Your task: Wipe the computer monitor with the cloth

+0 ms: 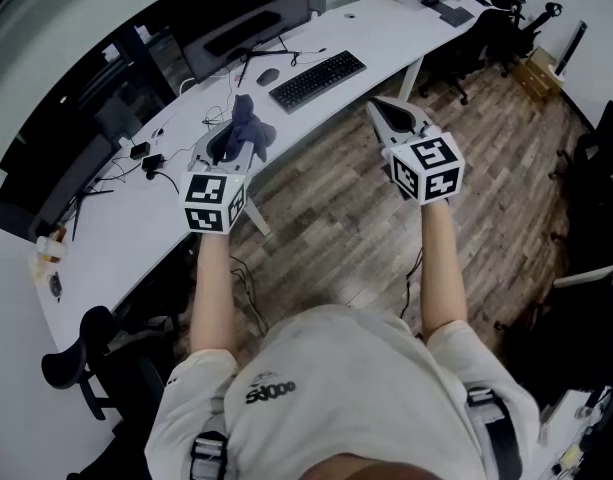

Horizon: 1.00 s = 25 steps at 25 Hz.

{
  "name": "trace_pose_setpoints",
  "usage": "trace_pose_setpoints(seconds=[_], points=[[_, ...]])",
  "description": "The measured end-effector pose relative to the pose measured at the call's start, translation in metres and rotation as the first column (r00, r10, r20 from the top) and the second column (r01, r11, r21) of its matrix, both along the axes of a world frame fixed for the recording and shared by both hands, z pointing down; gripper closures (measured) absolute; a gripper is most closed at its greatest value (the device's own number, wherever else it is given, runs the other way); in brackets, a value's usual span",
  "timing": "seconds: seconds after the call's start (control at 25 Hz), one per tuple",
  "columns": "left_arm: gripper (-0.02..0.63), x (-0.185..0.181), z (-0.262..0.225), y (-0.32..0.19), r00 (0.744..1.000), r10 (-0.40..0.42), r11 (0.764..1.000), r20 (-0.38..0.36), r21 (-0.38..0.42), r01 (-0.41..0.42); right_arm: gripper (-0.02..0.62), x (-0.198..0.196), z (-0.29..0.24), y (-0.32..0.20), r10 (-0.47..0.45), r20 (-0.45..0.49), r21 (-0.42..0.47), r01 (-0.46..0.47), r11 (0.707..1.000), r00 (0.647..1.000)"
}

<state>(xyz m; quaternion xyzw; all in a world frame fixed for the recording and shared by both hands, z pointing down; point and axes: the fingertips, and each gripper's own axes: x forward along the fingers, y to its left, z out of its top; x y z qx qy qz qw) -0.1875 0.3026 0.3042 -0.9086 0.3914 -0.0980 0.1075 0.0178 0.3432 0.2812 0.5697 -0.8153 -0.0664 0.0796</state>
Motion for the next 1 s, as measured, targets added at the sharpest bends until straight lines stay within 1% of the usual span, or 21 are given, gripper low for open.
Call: trace_pose_setpoints(seconds=[0.16, 0.36, 0.48, 0.56, 0.64, 0.72, 0.84, 1.0], points=[[0.489, 0.018, -0.001, 0.002, 1.0, 0.007, 1.0, 0.012, 0.01, -0.007, 0.601, 0.009, -0.001, -0.001, -0.01, -0.031, 0.004, 0.011, 1.0, 0.999], [0.489, 0.042, 0.009, 0.015, 1.0, -0.012, 1.0, 0.024, -0.012, 0.013, 0.601, 0.031, 0.006, 0.007, -0.026, -0.042, -0.002, 0.026, 1.0, 0.999], [0.489, 0.054, 0.019, 0.023, 0.999, -0.039, 0.999, 0.028, -0.034, 0.04, 0.601, 0.044, 0.011, 0.014, -0.058, -0.016, -0.01, 0.058, 0.998, 0.998], [0.489, 0.061, 0.028, 0.028, 0.998, -0.054, 0.997, 0.036, -0.05, 0.056, 0.601, 0.053, 0.014, 0.018, -0.084, 0.028, -0.007, 0.085, 0.996, 0.996], [0.489, 0.067, 0.034, 0.029, 0.997, -0.066, 0.996, 0.042, -0.064, 0.069, 0.601, 0.063, 0.014, 0.018, -0.089, 0.059, -0.004, 0.09, 0.996, 0.994], [0.489, 0.074, 0.033, 0.025, 0.997, -0.071, 0.995, 0.041, -0.071, 0.074, 0.601, 0.071, 0.016, 0.013, -0.091, 0.067, -0.02, 0.092, 0.996, 0.994], [0.489, 0.082, 0.027, 0.014, 0.997, -0.061, 0.997, 0.042, -0.049, 0.063, 0.601, 0.079, 0.019, 0.002, -0.096, 0.067, -0.034, 0.099, 0.994, 0.993], [0.489, 0.092, 0.027, -0.016, 0.998, -0.055, 0.998, 0.027, -0.04, 0.057, 0.601, 0.087, 0.025, -0.028, -0.08, 0.05, -0.04, 0.082, 0.996, 0.996]])
